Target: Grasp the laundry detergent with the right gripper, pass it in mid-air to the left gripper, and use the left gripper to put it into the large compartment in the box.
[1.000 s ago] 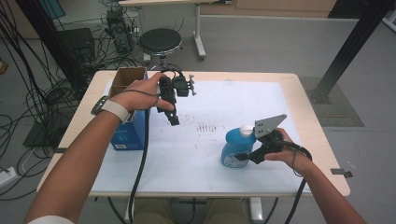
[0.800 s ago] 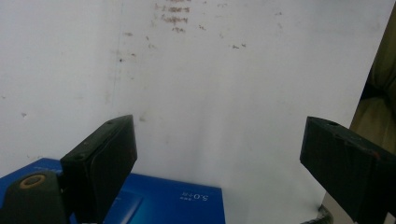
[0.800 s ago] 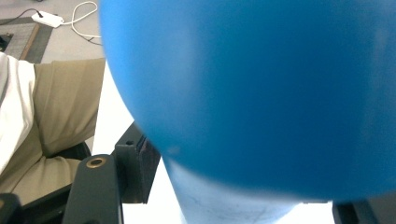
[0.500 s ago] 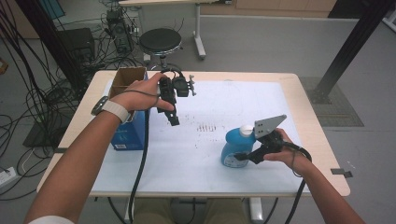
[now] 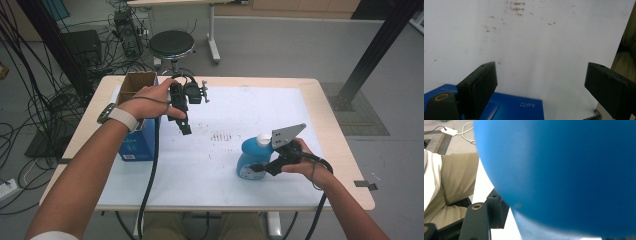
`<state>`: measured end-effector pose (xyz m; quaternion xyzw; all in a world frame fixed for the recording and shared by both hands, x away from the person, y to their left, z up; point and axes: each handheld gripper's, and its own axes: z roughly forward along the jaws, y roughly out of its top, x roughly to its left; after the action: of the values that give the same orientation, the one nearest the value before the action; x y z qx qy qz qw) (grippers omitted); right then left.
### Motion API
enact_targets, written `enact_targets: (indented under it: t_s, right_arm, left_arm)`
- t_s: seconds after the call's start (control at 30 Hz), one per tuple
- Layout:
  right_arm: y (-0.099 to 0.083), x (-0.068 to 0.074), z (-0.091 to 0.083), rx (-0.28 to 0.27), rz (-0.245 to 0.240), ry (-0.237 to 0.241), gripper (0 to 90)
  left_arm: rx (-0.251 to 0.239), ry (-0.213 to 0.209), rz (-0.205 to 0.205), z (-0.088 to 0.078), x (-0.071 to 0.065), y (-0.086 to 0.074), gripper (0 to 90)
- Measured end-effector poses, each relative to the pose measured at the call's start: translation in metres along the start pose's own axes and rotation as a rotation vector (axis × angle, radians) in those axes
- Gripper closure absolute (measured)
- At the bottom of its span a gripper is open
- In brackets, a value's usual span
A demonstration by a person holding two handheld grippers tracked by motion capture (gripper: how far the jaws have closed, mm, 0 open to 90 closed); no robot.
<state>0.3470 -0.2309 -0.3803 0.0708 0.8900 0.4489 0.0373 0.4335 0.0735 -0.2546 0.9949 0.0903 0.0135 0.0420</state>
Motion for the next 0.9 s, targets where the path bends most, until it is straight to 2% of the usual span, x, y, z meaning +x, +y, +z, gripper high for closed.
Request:
enact_targets:
  t_s: [0.9]
  right_arm:
    - [-0.004, -0.0015, 0.0016, -0.02, 0.008, -0.005, 38.9]
  left_arm:
    - [-0.002, -0.002, -0.002, 0.0014, -0.0004, 0.0001, 11.4]
